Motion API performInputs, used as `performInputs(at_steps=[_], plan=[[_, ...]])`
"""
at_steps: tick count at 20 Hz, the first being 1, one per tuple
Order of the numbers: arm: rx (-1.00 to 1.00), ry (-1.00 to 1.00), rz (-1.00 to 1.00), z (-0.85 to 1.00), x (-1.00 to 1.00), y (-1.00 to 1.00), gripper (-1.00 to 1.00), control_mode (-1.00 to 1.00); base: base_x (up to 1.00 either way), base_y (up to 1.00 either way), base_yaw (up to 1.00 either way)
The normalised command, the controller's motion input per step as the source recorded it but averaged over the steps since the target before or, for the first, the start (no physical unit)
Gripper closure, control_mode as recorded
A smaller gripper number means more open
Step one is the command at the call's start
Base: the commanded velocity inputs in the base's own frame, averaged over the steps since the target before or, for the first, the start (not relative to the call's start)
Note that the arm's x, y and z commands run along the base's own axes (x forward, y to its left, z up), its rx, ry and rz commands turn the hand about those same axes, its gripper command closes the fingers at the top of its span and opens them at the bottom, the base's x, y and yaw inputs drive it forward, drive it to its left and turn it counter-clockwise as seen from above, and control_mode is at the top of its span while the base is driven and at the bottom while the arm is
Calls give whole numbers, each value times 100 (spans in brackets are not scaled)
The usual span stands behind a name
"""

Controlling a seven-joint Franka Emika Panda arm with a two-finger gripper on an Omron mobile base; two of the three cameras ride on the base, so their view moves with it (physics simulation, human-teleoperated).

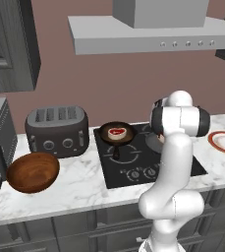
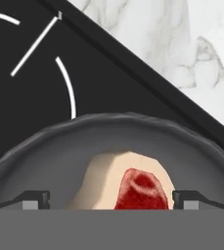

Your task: Place one of the steaks on the plate and the other in the bowl. Then place the bowl in the fridge.

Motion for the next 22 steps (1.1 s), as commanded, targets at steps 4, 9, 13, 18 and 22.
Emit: performInputs(at_steps=[4,9,13,18,22], plan=[[-4,0,0,-67,-40,18,-100,-100,0,0,0],[-2,0,0,-58,-19,17,100,-100,0,0,0],[0,-4,0,-40,-24,2,100,-100,0,0,0],[0,-17,-2,-20,-28,0,100,-100,0,0,0],[0,-20,-3,1,-29,0,100,-100,0,0,0]])
